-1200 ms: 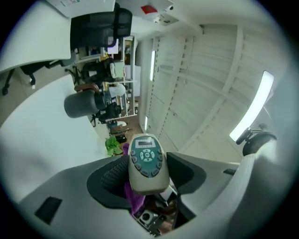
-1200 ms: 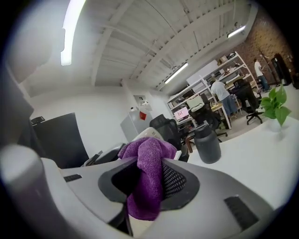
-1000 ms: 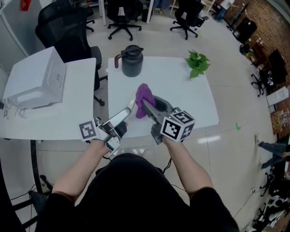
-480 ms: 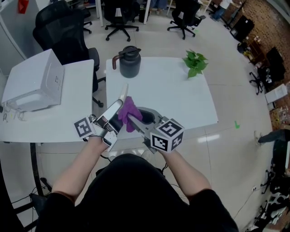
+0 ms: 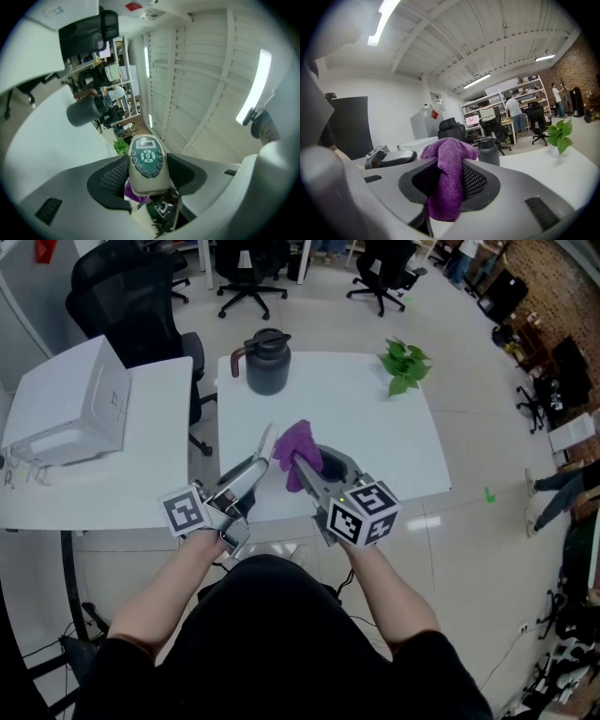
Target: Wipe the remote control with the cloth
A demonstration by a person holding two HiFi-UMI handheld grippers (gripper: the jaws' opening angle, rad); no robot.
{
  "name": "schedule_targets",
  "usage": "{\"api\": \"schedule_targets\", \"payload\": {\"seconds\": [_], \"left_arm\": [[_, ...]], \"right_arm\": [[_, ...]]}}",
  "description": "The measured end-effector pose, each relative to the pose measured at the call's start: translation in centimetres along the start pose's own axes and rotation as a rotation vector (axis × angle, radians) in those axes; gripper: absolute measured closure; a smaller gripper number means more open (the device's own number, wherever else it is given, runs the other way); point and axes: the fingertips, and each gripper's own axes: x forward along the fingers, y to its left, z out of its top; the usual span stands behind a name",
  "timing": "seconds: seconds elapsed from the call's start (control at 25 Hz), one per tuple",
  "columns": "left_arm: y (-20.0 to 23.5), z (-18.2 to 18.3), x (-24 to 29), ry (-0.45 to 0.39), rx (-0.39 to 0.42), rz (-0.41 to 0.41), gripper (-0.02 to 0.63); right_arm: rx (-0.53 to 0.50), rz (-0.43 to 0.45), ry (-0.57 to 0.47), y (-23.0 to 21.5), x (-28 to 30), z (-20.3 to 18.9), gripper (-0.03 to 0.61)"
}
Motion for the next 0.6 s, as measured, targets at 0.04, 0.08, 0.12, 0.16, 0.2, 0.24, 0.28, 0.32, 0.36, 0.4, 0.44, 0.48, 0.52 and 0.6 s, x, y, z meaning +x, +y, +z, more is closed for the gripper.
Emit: {"api": "schedule_targets", "payload": {"seconds": [0.04,0.08,0.12,0.16,0.2,0.24,0.28,0.32,0.36,0.4,0.44,0.48,0.52,0.6], "left_arm": [[0.8,0.1,-0.1,0.006,0.062,0.05,0.37],[1.7,0.2,-0.3,0.017,0.129,0.11,0.37],[2.7,0.2,-0.6,0.032,0.2,0.177,0.37],[3.7,0.1,-0.9,0.053,0.271,0.245,0.37],[4.8,-0.2,-1.2,0.079,0.342,0.31,0.37],[5.9,-0.6,-1.5,0.109,0.413,0.372,0.37],[7.0,-1.0,-1.8,0.142,0.483,0.432,0.37],[8.1,-1.4,-2.0,0.176,0.553,0.491,0.37],[9.3,-1.7,-2.3,0.208,0.616,0.548,0.37],[10.4,-2.0,-2.6,0.234,0.667,0.6,0.37],[11.5,-2.4,-2.8,0.256,0.702,0.646,0.37],[12.6,-2.8,-2.8,0.275,0.723,0.682,0.37],[13.8,-3.4,-2.7,0.297,0.733,0.708,0.37],[16.4,-4.9,-2.3,0.346,0.738,0.745,0.37]], "right_arm": [[-0.008,-0.023,0.012,-0.5,-0.3,-0.4,0.446],[-0.016,-0.045,0.026,-1.0,-0.7,-0.9,0.446],[-0.026,-0.067,0.042,-1.5,-1.0,-1.4,0.446],[-0.039,-0.089,0.059,-2.0,-1.4,-2.0,0.446],[-0.057,-0.11,0.078,-2.5,-1.7,-2.6,0.446],[-0.077,-0.131,0.099,-3.0,-2.1,-3.3,0.446],[-0.098,-0.151,0.122,-3.5,-2.4,-4.0,0.446],[-0.119,-0.169,0.146,-3.9,-2.7,-4.7,0.446],[-0.138,-0.186,0.171,-4.2,-3.0,-5.5,0.446],[-0.156,-0.201,0.196,-4.5,-3.2,-6.1,0.446],[-0.171,-0.213,0.221,-4.7,-3.5,-6.7,0.446],[-0.182,-0.224,0.245,-4.8,-3.7,-7.2,0.446],[-0.186,-0.233,0.266,-5.1,-3.8,-7.7,0.446],[-0.185,-0.249,0.303,-5.9,-4.0,-8.9,0.446]]}}
